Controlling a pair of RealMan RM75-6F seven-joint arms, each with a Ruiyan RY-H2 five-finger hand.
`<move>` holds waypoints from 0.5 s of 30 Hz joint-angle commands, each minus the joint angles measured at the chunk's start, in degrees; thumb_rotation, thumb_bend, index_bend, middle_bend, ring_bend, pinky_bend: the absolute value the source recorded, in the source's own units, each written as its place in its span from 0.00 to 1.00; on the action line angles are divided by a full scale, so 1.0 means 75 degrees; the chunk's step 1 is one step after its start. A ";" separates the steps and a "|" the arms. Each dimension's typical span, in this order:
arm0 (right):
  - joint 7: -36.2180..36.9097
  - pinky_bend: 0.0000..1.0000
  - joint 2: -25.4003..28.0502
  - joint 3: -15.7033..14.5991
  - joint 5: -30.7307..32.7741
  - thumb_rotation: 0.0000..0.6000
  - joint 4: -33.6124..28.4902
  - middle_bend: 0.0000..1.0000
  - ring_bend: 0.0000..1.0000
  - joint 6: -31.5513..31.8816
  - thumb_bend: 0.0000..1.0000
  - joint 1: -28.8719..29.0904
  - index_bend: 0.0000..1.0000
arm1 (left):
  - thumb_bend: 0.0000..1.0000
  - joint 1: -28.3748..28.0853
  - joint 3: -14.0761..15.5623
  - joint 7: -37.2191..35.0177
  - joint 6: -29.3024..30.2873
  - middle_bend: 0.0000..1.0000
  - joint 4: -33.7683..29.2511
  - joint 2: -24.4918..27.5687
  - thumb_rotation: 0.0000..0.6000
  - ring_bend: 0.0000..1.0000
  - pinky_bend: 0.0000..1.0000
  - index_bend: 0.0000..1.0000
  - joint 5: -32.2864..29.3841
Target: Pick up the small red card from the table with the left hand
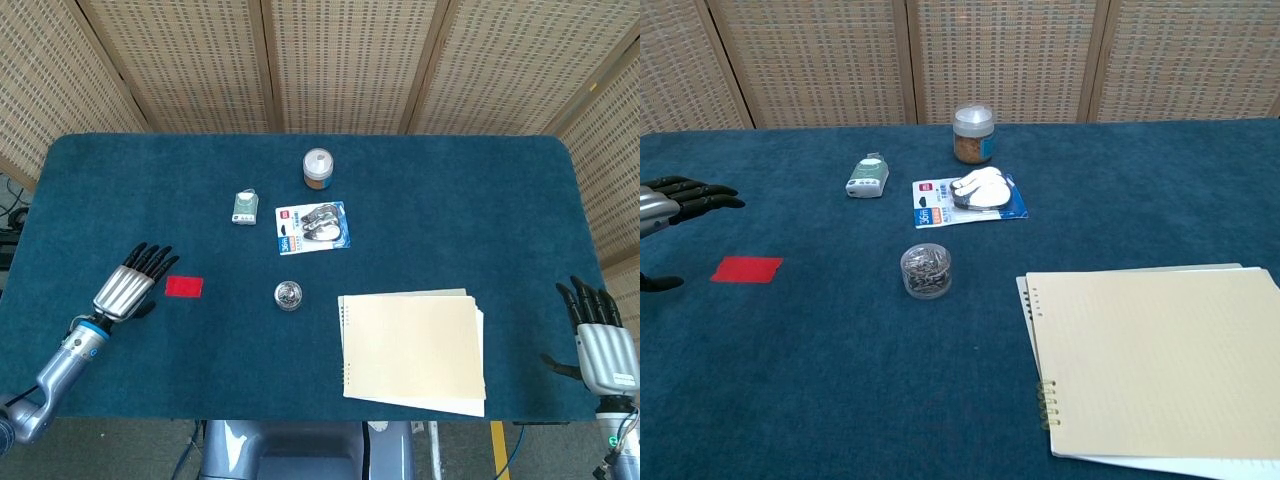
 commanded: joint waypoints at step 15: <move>0.0145 0.00 0.0031 0.0004 -0.0006 1.00 0.0043 0.00 0.00 -0.0037 0.05 0.0015 0.00 | 0.30 -0.0225 -0.0137 0.0554 -0.0386 0.00 0.0162 -0.0307 1.00 0.00 0.00 0.00 -0.0344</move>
